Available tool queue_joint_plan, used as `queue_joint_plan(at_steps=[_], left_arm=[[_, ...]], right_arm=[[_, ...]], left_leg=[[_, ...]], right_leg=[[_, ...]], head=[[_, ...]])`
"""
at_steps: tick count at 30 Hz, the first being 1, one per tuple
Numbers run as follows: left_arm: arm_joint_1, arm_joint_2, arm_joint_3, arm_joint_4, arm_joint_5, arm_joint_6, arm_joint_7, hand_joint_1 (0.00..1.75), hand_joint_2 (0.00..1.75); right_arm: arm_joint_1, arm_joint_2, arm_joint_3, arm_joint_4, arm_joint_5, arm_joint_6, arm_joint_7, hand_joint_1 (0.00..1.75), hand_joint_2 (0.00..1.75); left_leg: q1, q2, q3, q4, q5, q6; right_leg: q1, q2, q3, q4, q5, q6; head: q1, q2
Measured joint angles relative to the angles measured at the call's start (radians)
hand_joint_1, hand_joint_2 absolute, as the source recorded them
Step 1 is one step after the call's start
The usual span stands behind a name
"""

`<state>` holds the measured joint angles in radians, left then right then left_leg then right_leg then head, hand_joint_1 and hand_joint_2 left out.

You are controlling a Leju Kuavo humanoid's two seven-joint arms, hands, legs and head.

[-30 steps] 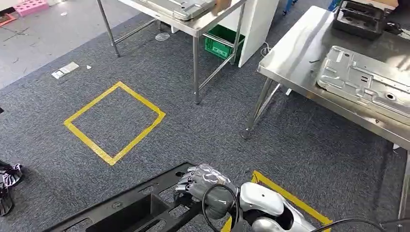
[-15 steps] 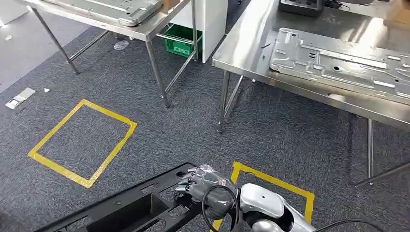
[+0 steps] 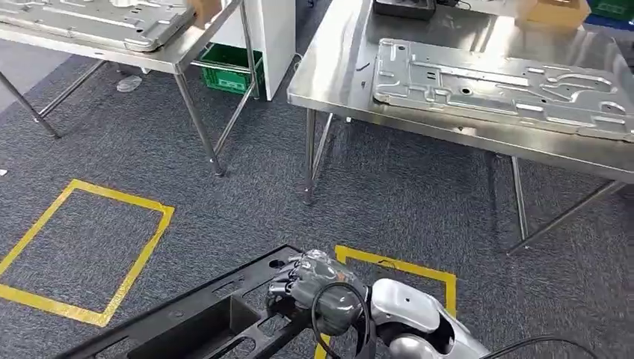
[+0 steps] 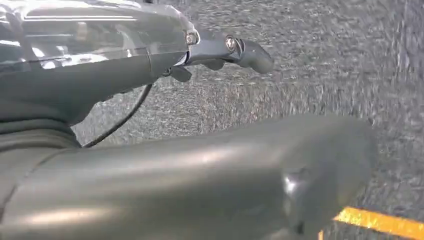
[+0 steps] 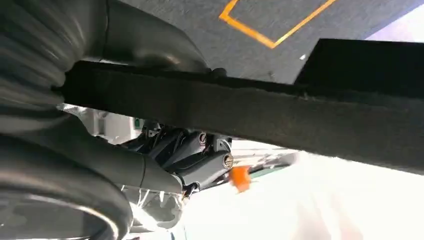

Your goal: Take the parts from the cabinet and place them on the table.

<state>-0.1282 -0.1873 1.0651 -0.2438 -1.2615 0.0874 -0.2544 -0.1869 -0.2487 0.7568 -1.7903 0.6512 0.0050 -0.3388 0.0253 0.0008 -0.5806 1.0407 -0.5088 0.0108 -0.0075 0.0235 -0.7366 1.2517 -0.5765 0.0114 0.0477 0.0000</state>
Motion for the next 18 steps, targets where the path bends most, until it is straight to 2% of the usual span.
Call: queue_joint_plan(at_steps=[1,2,3,5,6,7,8,10,11,12,13,14,16,17,18], left_arm=[[0.002,0.0,0.0,0.0,0.0,0.0,0.0,0.0,0.0],[0.002,0.0,0.0,0.0,0.0,0.0,0.0,0.0,0.0],[0.002,0.0,0.0,0.0,0.0,0.0,0.0,0.0,0.0],[0.002,0.0,0.0,0.0,0.0,-0.002,0.0,0.0,0.0],[0.002,0.0,0.0,0.0,0.0,-0.003,0.0,0.0,0.0],[0.002,0.0,0.0,0.0,0.001,-0.004,0.0,0.0,0.0],[0.003,0.0,0.0,0.0,0.001,-0.005,0.0,0.0,0.0],[0.002,0.0,0.0,0.0,0.001,-0.005,0.001,0.0,0.0],[0.001,0.0,0.0,0.0,0.001,-0.006,0.0,0.0,0.0],[0.001,0.0,0.0,0.0,0.0,-0.006,-0.001,0.0,0.0],[0.002,0.001,0.0,0.0,0.001,-0.006,-0.002,0.0,0.0],[0.003,0.001,0.0,0.0,0.0,-0.006,-0.002,0.0,0.0],[0.013,0.003,0.0,0.0,0.0,-0.006,-0.002,0.0,0.0],[0.017,0.004,0.0,0.001,0.0,-0.006,-0.002,0.0,0.0],[0.019,0.005,0.0,0.001,0.0,-0.006,-0.003,0.0,0.0]], right_arm=[[0.0,0.001,0.001,0.001,0.0,0.0,0.0,1.75,1.75],[0.0,0.0,0.002,0.003,0.0,0.001,0.0,1.75,1.75],[0.0,0.0,0.002,0.004,0.0,0.003,0.0,1.75,1.75],[-0.002,0.0,0.003,0.006,0.0,0.005,-0.001,1.75,1.75],[-0.005,0.0,0.003,0.006,-0.001,0.006,-0.001,1.75,1.75],[-0.011,0.001,0.003,0.007,-0.002,0.007,0.0,1.75,1.75],[-0.015,0.003,0.003,0.007,-0.002,0.008,-0.001,1.75,1.75],[-0.012,0.002,0.004,0.008,-0.002,0.008,-0.001,1.75,1.75],[-0.011,0.003,0.004,0.008,-0.002,0.01,-0.001,1.75,1.75],[-0.009,0.004,0.004,0.008,-0.002,0.01,-0.001,1.75,1.75],[-0.015,0.004,0.004,0.008,-0.002,0.012,0.0,1.75,1.75],[-0.015,0.007,0.004,0.008,-0.002,0.014,0.0,1.75,1.75],[-0.013,0.011,0.007,0.008,-0.002,0.016,0.0,1.75,1.75],[-0.012,0.011,0.01,0.009,-0.002,0.017,0.001,1.75,1.75],[-0.011,0.011,0.011,0.01,-0.002,0.018,0.003,1.75,1.75]], left_leg=[[-0.001,0.016,0.0,0.0,-0.002,0.002],[-0.001,0.03,0.002,0.0,-0.004,0.002],[-0.001,0.039,0.004,0.0,-0.007,0.002],[0.001,0.067,0.018,0.0,-0.018,-0.005],[0.0,0.076,0.026,0.0,-0.023,-0.009],[-0.008,0.086,0.028,0.0,-0.027,-0.016],[-0.01,0.094,0.027,0.001,-0.029,-0.02],[-0.015,0.118,0.037,-0.008,-0.031,-0.027],[-0.015,0.132,0.046,-0.011,-0.036,-0.034],[-0.007,0.107,0.05,-0.001,-0.049,-0.04],[-0.006,0.055,0.034,0.039,-0.071,-0.039],[-0.004,0.024,0.0,0.11,-0.107,-0.039],[-0.005,0.001,-0.09,0.277,-0.17,-0.042],[-0.005,0.0,-0.115,0.314,-0.169,-0.042],[-0.004,0.0,-0.116,0.295,-0.142,-0.042]], right_leg=[[-0.003,-0.005,-0.036,0.066,-0.017,0.002],[-0.005,-0.009,-0.047,0.083,-0.011,0.004],[-0.007,-0.011,-0.042,0.07,0.005,0.005],[-0.006,-0.036,0.048,-0.11,0.107,0.003],[-0.002,-0.074,0.091,-0.192,0.138,-0.001],[0.017,-0.106,0.106,-0.208,0.118,-0.002],[0.017,-0.102,0.108,-0.216,0.115,-0.006],[0.019,-0.078,0.104,-0.216,0.114,-0.009],[0.016,-0.064,0.108,-0.224,0.115,-0.013],[-0.001,-0.053,0.118,-0.23,0.118,-0.019],[-0.001,-0.043,0.121,-0.232,0.116,-0.026],[-0.001,-0.034,0.122,-0.232,0.115,-0.035],[-0.001,-0.005,0.122,-0.231,0.114,-0.037],[-0.001,0.011,0.123,-0.231,0.114,-0.037],[-0.001,0.027,0.126,-0.231,0.114,-0.036]], head=[[0.0,0.0],[0.0,0.0],[0.0,0.0],[0.0,0.0],[0.0,0.0],[0.0,0.0],[0.0,0.0],[-0.004,0.0],[-0.005,0.0],[-0.005,0.0],[-0.008,0.0],[-0.011,0.0],[-0.014,0.0],[-0.014,0.0],[-0.014,0.0]])
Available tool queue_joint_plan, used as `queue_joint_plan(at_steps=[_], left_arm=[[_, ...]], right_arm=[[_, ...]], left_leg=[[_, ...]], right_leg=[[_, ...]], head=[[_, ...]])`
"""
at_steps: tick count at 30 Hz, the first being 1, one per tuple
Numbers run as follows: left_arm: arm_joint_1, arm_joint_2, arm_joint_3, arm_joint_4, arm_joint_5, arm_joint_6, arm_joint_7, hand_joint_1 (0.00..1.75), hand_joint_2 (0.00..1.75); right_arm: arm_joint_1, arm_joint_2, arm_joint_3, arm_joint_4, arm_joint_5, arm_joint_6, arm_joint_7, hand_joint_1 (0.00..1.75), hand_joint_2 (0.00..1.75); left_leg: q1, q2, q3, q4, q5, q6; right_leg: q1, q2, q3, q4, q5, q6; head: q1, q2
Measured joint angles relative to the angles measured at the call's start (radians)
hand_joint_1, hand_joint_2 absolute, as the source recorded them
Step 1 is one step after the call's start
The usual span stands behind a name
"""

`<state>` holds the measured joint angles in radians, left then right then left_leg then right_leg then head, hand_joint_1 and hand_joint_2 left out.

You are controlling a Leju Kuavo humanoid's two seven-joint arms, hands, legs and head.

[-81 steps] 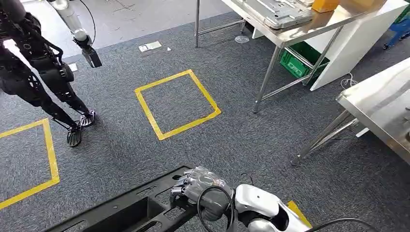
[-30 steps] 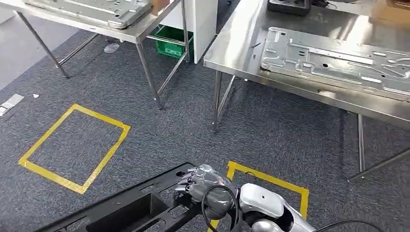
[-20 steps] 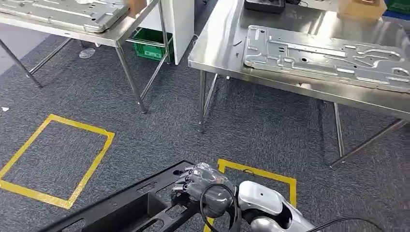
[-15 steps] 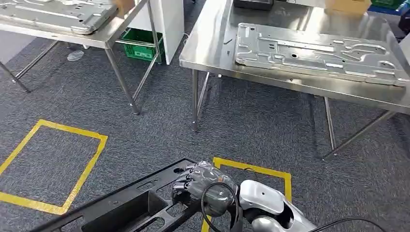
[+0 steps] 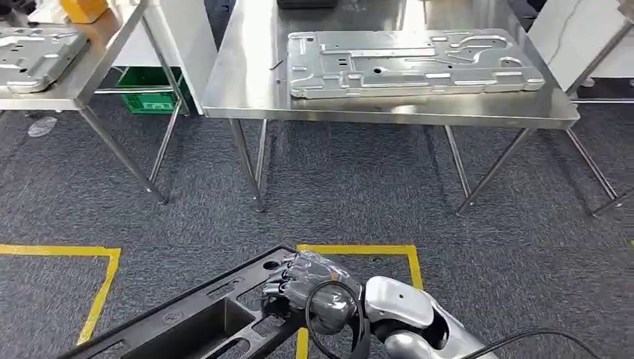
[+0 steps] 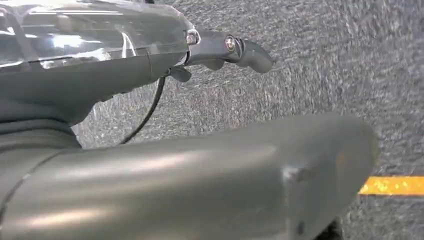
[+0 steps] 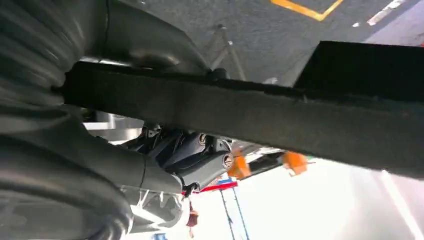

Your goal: Take the parts from the cabinet and place them on the table.

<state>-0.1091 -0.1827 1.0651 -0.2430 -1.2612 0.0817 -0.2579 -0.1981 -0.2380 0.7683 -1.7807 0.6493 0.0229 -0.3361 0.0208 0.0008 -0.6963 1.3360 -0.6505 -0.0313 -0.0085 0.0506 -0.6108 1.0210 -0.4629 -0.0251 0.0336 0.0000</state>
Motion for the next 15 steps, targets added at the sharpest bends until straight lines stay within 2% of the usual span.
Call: queue_joint_plan(at_steps=[1,2,3,4,5,6,8,9,10,11,12,13,14,15], left_arm=[[0.0,0.0,0.0,0.0,0.0,0.0,-0.001,0.0,0.0],[0.0,0.0,0.0,0.0,0.0,0.0,-0.002,0.0,0.0],[0.0,0.002,0.0,0.0,0.0,0.0,-0.003,0.0,0.0],[0.002,0.002,0.001,0.001,0.002,0.0,-0.003,0.0,0.0],[0.003,0.003,0.002,0.001,0.002,0.0,-0.003,0.0,0.0],[0.004,0.003,0.002,0.002,0.002,0.0,-0.003,0.0,0.0],[0.004,0.003,0.003,0.001,0.005,0.003,-0.005,0.0,0.0],[0.002,0.003,0.003,0.001,0.007,0.003,-0.005,0.0,0.0],[0.002,0.004,0.003,0.001,0.01,0.005,-0.006,0.0,0.0],[0.002,0.005,0.005,0.001,0.012,0.008,-0.007,0.0,0.0],[0.004,0.007,0.008,0.001,0.016,0.008,-0.007,0.0,0.0],[0.007,0.008,0.01,0.001,0.019,0.008,-0.008,0.0,0.0],[0.008,0.011,0.012,0.001,0.023,0.008,-0.008,0.0,0.0],[0.007,0.012,0.014,0.001,0.026,0.007,-0.01,0.0,0.0]], right_arm=[[0.001,0.0,0.002,0.0,0.0,0.0,0.001,1.75,1.75],[0.001,0.0,0.003,0.0,0.0,0.0,0.001,1.75,1.75],[0.0,0.002,0.003,0.0,0.0,0.0,0.001,1.75,1.75],[0.0,0.004,0.003,0.002,0.0,0.0,0.003,1.75,1.75],[-0.002,0.006,0.004,0.003,0.0,0.001,0.004,1.75,1.75],[-0.001,0.009,0.005,0.003,0.0,0.001,0.003,1.75,1.75],[0.002,0.009,0.007,0.006,0.0,0.001,0.004,1.75,1.75],[0.002,0.009,0.007,0.006,0.0,0.002,0.004,1.75,1.75],[-0.003,0.011,0.007,0.006,-0.002,0.003,0.003,1.75,1.75],[-0.01,0.011,0.008,0.008,-0.004,0.008,0.0,1.75,1.75],[-0.013,0.014,0.01,0.009,-0.005,0.01,-0.002,1.75,1.75],[-0.013,0.016,0.011,0.011,-0.008,0.011,-0.003,1.75,1.75],[-0.013,0.016,0.011,0.013,-0.011,0.012,-0.003,1.75,1.75],[-0.013,0.016,0.011,0.016,-0.012,0.015,-0.004,1.75,1.75]], left_leg=[[0.003,-0.001,0.019,-0.058,0.044,0.0],[0.007,-0.007,0.052,-0.142,0.097,-0.001],[0.014,-0.035,0.086,-0.229,0.144,-0.002],[0.022,-0.095,0.099,-0.261,0.133,-0.003],[0.023,-0.096,0.102,-0.274,0.134,0.001],[0.018,-0.084,0.102,-0.273,0.134,0.004],[0.011,-0.067,0.104,-0.275,0.136,0.018],[0.018,-0.051,0.107,-0.282,0.14,0.028],[0.015,-0.039,0.112,-0.285,0.138,0.035],[0.012,-0.025,0.113,-0.285,0.137,0.039],[0.009,-0.009,0.113,-0.285,0.136,0.041],[0.007,0.007,0.113,-0.285,0.134,0.043],[0.006,0.024,0.114,-0.284,0.132,0.044],[0.006,0.038,0.116,-0.284,0.13,0.044]], right_leg=[[-0.001,0.015,0.003,0.001,-0.001,0.001],[-0.003,0.029,0.006,0.002,-0.003,0.004],[-0.004,0.041,0.008,0.005,-0.006,0.009],[0.0,0.053,0.004,0.01,-0.01,0.016],[0.001,0.067,-0.004,0.018,-0.009,0.019],[-0.001,0.076,-0.007,0.014,-0.006,0.025],[-0.007,0.095,-0.01,0.008,-0.001,0.035],[-0.004,0.084,-0.015,0.013,-0.007,0.039],[0.002,0.022,-0.028,0.043,-0.024,0.041],[0.001,-0.009,-0.058,0.102,-0.054,0.043],[-0.002,-0.025,-0.101,0.186,-0.09,0.044],[-0.003,-0.032,-0.142,0.263,-0.118,0.044],[-0.005,-0.037,-0.173,0.318,-0.128,0.044],[-0.006,-0.04,-0.176,0.314,-0.11,0.044]], head=[[0.0,0.0],[0.0,0.0],[0.0,0.0],[0.0,0.0],[-0.001,0.0],[0.0,0.0],[0.0,0.0],[-0.001,0.0],[0.004,0.0],[0.011,0.0],[0.011,0.0],[0.011,0.0],[0.011,0.0],[0.011,0.0]])
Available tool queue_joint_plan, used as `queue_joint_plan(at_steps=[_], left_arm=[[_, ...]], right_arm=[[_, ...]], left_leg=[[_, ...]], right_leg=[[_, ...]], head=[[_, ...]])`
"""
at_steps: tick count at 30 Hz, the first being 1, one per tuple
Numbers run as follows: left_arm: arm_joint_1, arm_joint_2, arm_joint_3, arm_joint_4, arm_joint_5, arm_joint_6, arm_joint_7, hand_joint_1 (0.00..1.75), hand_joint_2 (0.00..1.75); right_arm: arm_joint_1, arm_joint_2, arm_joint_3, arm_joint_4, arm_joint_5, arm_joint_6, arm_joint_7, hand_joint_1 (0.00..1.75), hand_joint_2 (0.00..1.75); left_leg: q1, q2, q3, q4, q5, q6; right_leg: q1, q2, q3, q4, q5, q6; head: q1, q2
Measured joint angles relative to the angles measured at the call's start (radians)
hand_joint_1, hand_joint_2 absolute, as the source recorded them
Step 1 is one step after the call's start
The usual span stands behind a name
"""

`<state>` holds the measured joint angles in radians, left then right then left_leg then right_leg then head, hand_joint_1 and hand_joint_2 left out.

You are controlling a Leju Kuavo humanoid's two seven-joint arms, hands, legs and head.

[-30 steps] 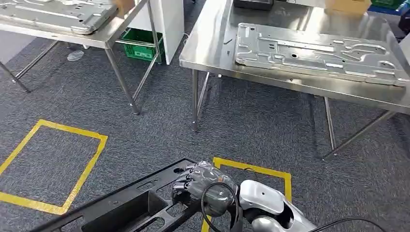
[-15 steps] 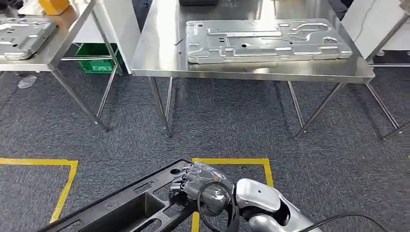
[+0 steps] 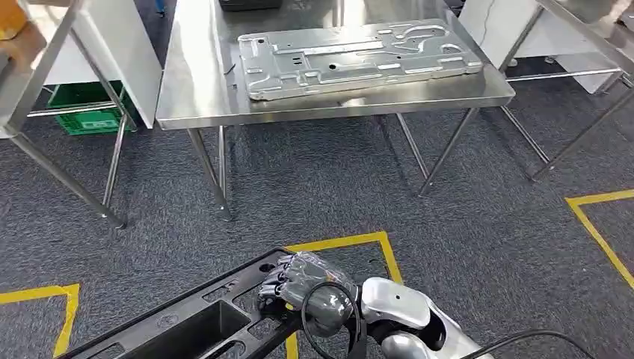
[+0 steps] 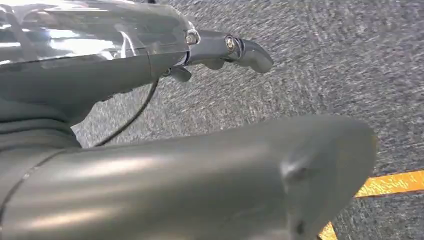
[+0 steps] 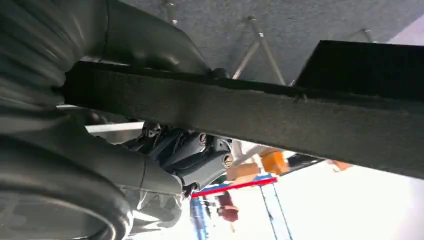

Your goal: Take the parts from the cabinet and place them on the table.

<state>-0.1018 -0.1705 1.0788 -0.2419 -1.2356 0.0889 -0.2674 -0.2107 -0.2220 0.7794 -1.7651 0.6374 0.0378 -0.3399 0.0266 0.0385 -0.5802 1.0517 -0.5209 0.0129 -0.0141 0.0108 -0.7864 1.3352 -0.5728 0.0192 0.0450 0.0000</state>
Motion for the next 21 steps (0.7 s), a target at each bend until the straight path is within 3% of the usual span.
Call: queue_joint_plan(at_steps=[2,3,4,5,8,9,10,11,12,13,14,15,16,18,19,20,21], left_arm=[[-0.002,0.001,0.002,0.0,0.0,-0.002,-0.003,0.0,0.0],[-0.002,0.001,0.002,0.0,0.0,-0.005,-0.005,0.0,0.0],[-0.002,0.0,0.002,0.0,0.0,-0.006,-0.006,0.0,0.0],[-0.002,0.0,0.002,0.0,0.0,-0.006,-0.008,0.0,0.0],[-0.003,0.0,0.001,0.0,-0.014,-0.007,-0.009,0.0,0.0],[-0.005,0.0,0.001,0.0,-0.016,-0.007,-0.009,0.0,0.0],[-0.007,0.001,0.0,0.0,-0.018,-0.007,-0.009,0.0,0.0],[-0.007,0.001,0.0,0.0,-0.018,-0.005,-0.01,0.0,0.0],[-0.005,0.001,0.0,0.0,-0.02,-0.004,-0.01,0.0,0.0],[0.0,0.001,0.0,0.0,-0.021,-0.003,-0.009,0.0,0.0],[0.004,0.002,0.0,0.0,-0.021,-0.002,-0.009,0.0,0.0],[0.007,0.002,0.0,0.0,-0.023,0.0,-0.01,0.0,0.0],[0.007,0.002,0.0,0.0,-0.024,0.0,-0.011,0.0,0.0],[0.006,0.003,0.0,0.0,-0.027,0.003,-0.012,0.0,0.0],[0.007,0.005,0.0,0.0,-0.027,0.003,-0.013,0.0,0.0],[0.008,0.005,0.0,0.001,-0.027,0.003,-0.013,0.0,0.0],[0.008,0.005,0.0,0.001,-0.028,0.002,-0.014,0.0,0.0]], right_arm=[[-0.001,0.0,0.0,0.004,-0.003,0.003,-0.001,1.75,1.75],[-0.002,0.0,0.0,0.005,-0.005,0.003,-0.002,1.75,1.75],[-0.004,0.0,0.0,0.005,-0.006,0.003,-0.002,1.75,1.75],[-0.009,0.001,0.0,0.006,-0.008,0.003,-0.003,1.75,1.75],[-0.008,-0.001,-0.001,0.012,-0.01,0.004,-0.002,1.75,1.75],[-0.008,-0.001,-0.001,0.013,-0.011,0.004,-0.003,1.75,1.75],[-0.006,0.0,-0.001,0.014,-0.013,0.004,-0.003,1.75,1.75],[-0.011,0.0,-0.001,0.016,-0.015,0.005,-0.003,1.75,1.75],[-0.011,0.003,0.0,0.017,-0.017,0.004,-0.004,1.75,1.75],[-0.009,0.004,0.001,0.018,-0.019,0.004,-0.004,1.75,1.75],[-0.006,0.004,0.0,0.021,-0.02,0.004,-0.004,1.75,1.75],[-0.003,0.004,0.0,0.023,-0.021,0.004,-0.004,1.75,1.75],[0.001,0.004,0.0,0.025,-0.022,0.003,-0.004,1.75,1.75],[0.005,0.004,0.0,0.026,-0.024,0.002,-0.007,1.75,1.75],[0.006,0.004,0.0,0.026,-0.024,0.0,-0.008,1.75,1.75],[0.005,0.004,-0.001,0.026,-0.026,-0.006,-0.009,1.75,1.75],[0.009,0.005,-0.002,0.026,-0.026,-0.007,-0.01,1.75,1.75]], left_leg=[[-0.001,0.023,0.009,0.0,-0.007,-0.002],[-0.001,0.034,0.016,0.0,-0.012,-0.005],[-0.003,0.042,0.022,-0.002,-0.016,-0.01],[-0.012,0.052,0.022,-0.001,-0.02,-0.016],[-0.018,0.09,0.034,-0.013,-0.022,-0.025],[-0.021,0.105,0.037,-0.013,-0.031,-0.034],[-0.011,0.064,0.042,0.004,-0.045,-0.036],[-0.011,0.01,0.018,0.062,-0.078,-0.033],[-0.009,-0.016,-0.019,0.139,-0.114,-0.034],[-0.009,-0.032,-0.067,0.232,-0.152,-0.036],[-0.009,-0.038,-0.101,0.293,-0.167,-0.037],[-0.008,-0.038,-0.117,0.308,-0.157,-0.038],[-0.005,-0.038,-0.109,0.275,-0.124,-0.039],[0.006,-0.05,-0.045,0.109,-0.021,-0.043],[0.017,-0.093,-0.016,0.029,0.012,-0.048],[0.021,-0.141,-0.011,0.014,-0.002,-0.052],[0.02,-0.126,-0.013,0.019,-0.001,-0.045]], right_leg=[[0.001,-0.011,0.065,-0.132,0.081,-0.002],[0.004,-0.033,0.114,-0.225,0.123,-0.006],[0.015,-0.09,0.145,-0.285,0.122,-0.012],[0.035,-0.111,0.154,-0.3,0.115,-0.017],[0.034,-0.074,0.15,-0.299,0.113,-0.021],[0.022,-0.058,0.163,-0.309,0.119,-0.03],[0.015,-0.047,0.164,-0.314,0.119,-0.034],[0.012,-0.037,0.166,-0.316,0.119,-0.045],[0.012,-0.024,0.167,-0.316,0.118,-0.05],[0.012,-0.008,0.167,-0.315,0.118,-0.051],[0.012,0.008,0.167,-0.315,0.117,-0.051],[0.012,0.023,0.169,-0.315,0.117,-0.051],[0.011,0.039,0.171,-0.314,0.117,-0.05],[0.006,0.07,0.177,-0.31,0.113,-0.044],[0.005,0.082,0.174,-0.303,0.108,-0.036],[0.011,0.096,0.165,-0.29,0.106,-0.03],[0.008,0.106,0.16,-0.295,0.11,-0.026]], head=[[0.0,0.0],[0.0,0.0],[0.0,0.0],[0.001,0.0],[-0.002,0.0],[-0.002,0.0],[-0.004,0.0],[-0.006,0.0],[-0.008,0.0],[-0.009,0.0],[-0.01,0.0],[-0.01,0.0],[-0.01,0.0],[-0.01,0.0],[-0.01,0.0],[-0.015,0.0],[-0.011,0.0]])
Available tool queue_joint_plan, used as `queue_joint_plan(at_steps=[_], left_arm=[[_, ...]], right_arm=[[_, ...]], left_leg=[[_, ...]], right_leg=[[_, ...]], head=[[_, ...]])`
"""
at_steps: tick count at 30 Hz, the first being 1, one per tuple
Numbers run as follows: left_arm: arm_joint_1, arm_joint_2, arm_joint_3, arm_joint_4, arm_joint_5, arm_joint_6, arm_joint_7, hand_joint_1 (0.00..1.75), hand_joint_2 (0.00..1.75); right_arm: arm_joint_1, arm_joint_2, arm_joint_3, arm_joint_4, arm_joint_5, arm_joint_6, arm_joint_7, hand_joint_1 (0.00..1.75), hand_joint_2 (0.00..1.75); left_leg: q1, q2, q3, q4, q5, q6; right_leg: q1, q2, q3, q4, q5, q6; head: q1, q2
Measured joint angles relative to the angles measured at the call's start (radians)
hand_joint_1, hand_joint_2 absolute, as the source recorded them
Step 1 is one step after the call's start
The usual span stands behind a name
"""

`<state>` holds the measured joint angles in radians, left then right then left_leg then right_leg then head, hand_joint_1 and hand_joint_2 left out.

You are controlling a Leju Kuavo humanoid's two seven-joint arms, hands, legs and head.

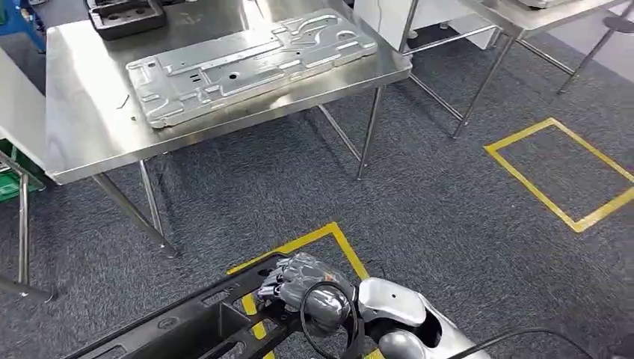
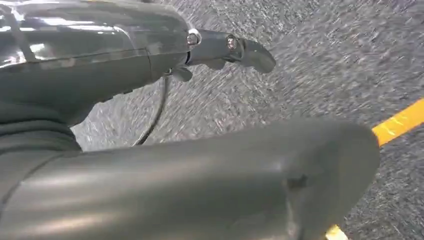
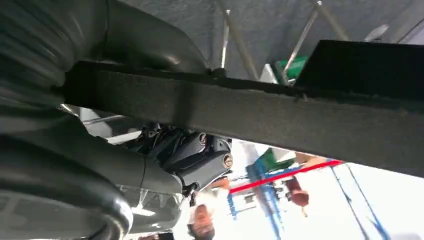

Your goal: Take the parts from the cabinet and place them on the table.

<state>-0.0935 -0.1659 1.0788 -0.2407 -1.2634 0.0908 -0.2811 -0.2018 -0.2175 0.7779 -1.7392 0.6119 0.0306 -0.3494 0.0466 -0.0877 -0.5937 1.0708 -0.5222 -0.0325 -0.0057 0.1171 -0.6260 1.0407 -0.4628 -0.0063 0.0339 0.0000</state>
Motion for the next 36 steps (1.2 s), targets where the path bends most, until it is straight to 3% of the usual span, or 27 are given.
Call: queue_joint_plan(at_steps=[2,3,4,5,6,8,9,10,11,13,14,16,17,18,24,28,31,32,33,34,36], left_arm=[[0.0,0.001,0.0,0.0,0.0,0.001,0.0,0.0,0.0],[-0.002,0.001,0.0,0.0,-0.001,0.003,0.0,0.0,0.0],[-0.003,0.002,0.0,0.0,-0.002,0.002,0.0,0.0,0.0],[-0.004,0.002,0.0,0.0,-0.002,0.003,-0.002,0.0,0.0],[-0.003,0.002,0.0,0.0,-0.002,0.003,-0.002,0.0,0.0],[0.001,0.002,0.0,0.0,-0.002,0.003,-0.001,0.0,0.0],[0.001,0.002,0.0,0.0,-0.002,0.003,-0.001,0.0,0.0],[0.001,0.002,0.0,0.0,-0.002,0.003,-0.001,0.0,0.0],[-0.001,0.002,0.0,0.0,-0.002,0.003,-0.001,0.0,0.0],[-0.004,0.002,0.0,0.0,0.0,0.002,-0.001,0.0,0.0],[-0.005,0.002,0.0,0.0,0.0,0.002,-0.001,0.0,0.0],[-0.007,0.003,0.0,0.0,0.0,0.002,0.0,0.0,0.0],[-0.006,0.006,0.0,0.0,0.0,0.001,0.0,0.0,0.0],[-0.006,0.007,0.0,0.0,0.0,0.001,0.0,0.0,0.0],[-0.009,0.011,0.0,0.0,-0.001,-0.006,0.002,0.0,0.0],[-0.011,0.017,0.0,0.0,-0.002,-0.009,0.002,0.0,0.0],[-0.014,0.019,0.0,0.0,-0.002,-0.01,-0.002,0.0,0.0],[-0.015,0.019,0.0,0.0,-0.002,-0.009,-0.002,0.0,0.0],[-0.016,0.018,0.0,0.0,-0.002,-0.01,-0.002,0.0,0.0],[-0.017,0.018,0.0,0.0,-0.002,-0.01,-0.003,0.0,0.0],[-0.021,0.019,0.0,0.0,-0.002,-0.01,-0.002,0.0,0.0]], right_arm=[[0.007,0.0,-0.001,0.0,0.014,-0.015,-0.003,1.75,1.75],[0.01,0.0,-0.002,-0.001,0.029,-0.03,-0.005,1.75,1.75],[0.014,0.0,-0.002,-0.002,0.038,-0.039,-0.005,1.75,1.75],[0.013,0.0,-0.003,-0.002,0.043,-0.046,-0.008,1.75,1.75],[0.013,0.0,-0.003,-0.002,0.044,-0.05,-0.008,1.75,1.75],[0.019,0.0,-0.003,-0.002,0.045,-0.051,-0.009,1.75,1.75],[0.023,0.0,-0.004,-0.002,0.045,-0.051,-0.009,1.75,1.75],[0.025,0.0,-0.005,-0.002,0.043,-0.05,-0.008,1.75,1.75],[0.025,0.0,-0.007,-0.002,0.043,-0.05,-0.009,1.75,1.75],[0.025,0.0,-0.008,-0.002,0.039,-0.05,-0.011,1.75,1.75],[0.025,0.0,-0.009,-0.002,0.039,-0.05,-0.01,1.75,1.75],[0.028,-0.001,-0.009,-0.002,0.038,-0.05,-0.011,1.75,1.75],[0.033,-0.002,-0.009,-0.003,0.038,-0.051,-0.011,1.75,1.75],[0.034,-0.003,-0.009,-0.003,0.038,-0.051,-0.011,1.75,1.75],[0.041,-0.008,-0.013,-0.007,0.038,-0.053,-0.01,1.75,1.75],[0.043,-0.014,-0.016,-0.007,0.038,-0.052,-0.01,1.75,1.75],[0.042,-0.016,-0.018,-0.013,0.04,-0.052,-0.009,1.75,1.75],[0.041,-0.016,-0.018,-0.016,0.041,-0.052,-0.008,1.75,1.75],[0.042,-0.016,-0.02,-0.021,0.045,-0.051,-0.005,1.75,1.75],[0.04,-0.018,-0.021,-0.021,0.045,-0.051,-0.003,1.75,1.75],[0.038,-0.02,-0.021,-0.021,0.046,-0.051,-0.003,1.75,1.75]], left_leg=[[-0.011,0.012,0.001,0.0,0.0,0.012],[-0.006,0.023,0.004,-0.007,0.004,0.024],[-0.005,0.032,0.008,-0.011,0.006,0.03],[-0.007,0.038,0.012,-0.013,0.005,0.038],[-0.009,0.046,0.013,-0.013,0.004,0.039],[-0.012,0.065,0.013,-0.013,0.002,0.042],[-0.012,0.072,0.014,-0.013,0.0,0.042],[-0.012,0.075,0.016,-0.013,-0.002,0.041],[-0.011,0.078,0.019,-0.013,-0.005,0.039],[-0.011,0.081,0.03,-0.014,-0.013,0.034],[-0.015,0.082,0.029,-0.015,-0.015,0.029],[-0.017,0.083,0.026,-0.018,-0.014,0.02],[-0.024,0.086,0.028,-0.015,-0.018,0.022],[-0.021,0.087,0.031,-0.019,-0.016,0.027],[-0.019,0.09,0.042,-0.04,-0.011,0.017],[-0.021,0.09,0.042,-0.036,-0.012,0.02],[-0.026,0.09,0.043,-0.037,-0.01,0.021],[-0.025,0.089,0.047,-0.049,-0.004,0.026],[-0.006,0.089,0.062,-0.069,0.009,0.027],[-0.007,0.085,0.07,-0.079,0.011,0.029],[-0.003,0.083,0.07,-0.081,0.014,0.032]], right_leg=[[-0.007,0.012,-0.001,-0.006,0.004,0.01],[-0.004,0.02,-0.003,-0.006,0.002,0.017],[-0.007,-0.01,-0.008,0.001,-0.004,0.018],[0.0,-0.065,-0.027,0.047,-0.032,0.02],[-0.001,-0.086,-0.061,0.119,-0.066,0.022],[-0.007,-0.102,-0.145,0.279,-0.124,0.024],[-0.009,-0.104,-0.165,0.309,-0.122,0.025],[-0.01,-0.105,-0.157,0.29,-0.099,0.026],[-0.01,-0.106,-0.128,0.224,-0.057,0.024],[-0.009,-0.11,-0.031,0.032,0.031,0.02],[-0.003,-0.113,-0.015,0.012,0.008,0.017],[0.005,-0.111,-0.008,-0.002,0.005,0.014],[-0.004,-0.11,-0.006,-0.008,0.009,0.02],[-0.002,-0.109,-0.006,-0.008,0.008,0.02],[0.002,-0.108,-0.005,-0.007,0.004,0.012],[-0.002,-0.108,-0.003,-0.009,0.005,0.012],[-0.006,-0.108,0.001,-0.011,0.009,0.017],[-0.003,-0.11,0.006,-0.016,0.012,0.021],[0.001,-0.111,0.003,-0.015,0.005,0.021],[0.001,-0.112,-0.003,0.005,-0.013,0.025],[-0.007,-0.111,-0.063,0.143,-0.081,0.031]], head=[[-0.001,0.0],[-0.001,0.0],[-0.001,0.0],[0.005,0.0],[0.008,0.0],[0.007,0.0],[0.008,0.0],[0.008,0.0],[0.008,0.0],[0.008,0.0],[0.007,0.0],[0.008,0.0],[0.007,0.0],[0.007,0.0],[0.006,0.0],[0.005,0.0],[0.005,0.0],[0.005,0.0],[0.005,0.0],[0.008,0.0],[0.01,0.0]])
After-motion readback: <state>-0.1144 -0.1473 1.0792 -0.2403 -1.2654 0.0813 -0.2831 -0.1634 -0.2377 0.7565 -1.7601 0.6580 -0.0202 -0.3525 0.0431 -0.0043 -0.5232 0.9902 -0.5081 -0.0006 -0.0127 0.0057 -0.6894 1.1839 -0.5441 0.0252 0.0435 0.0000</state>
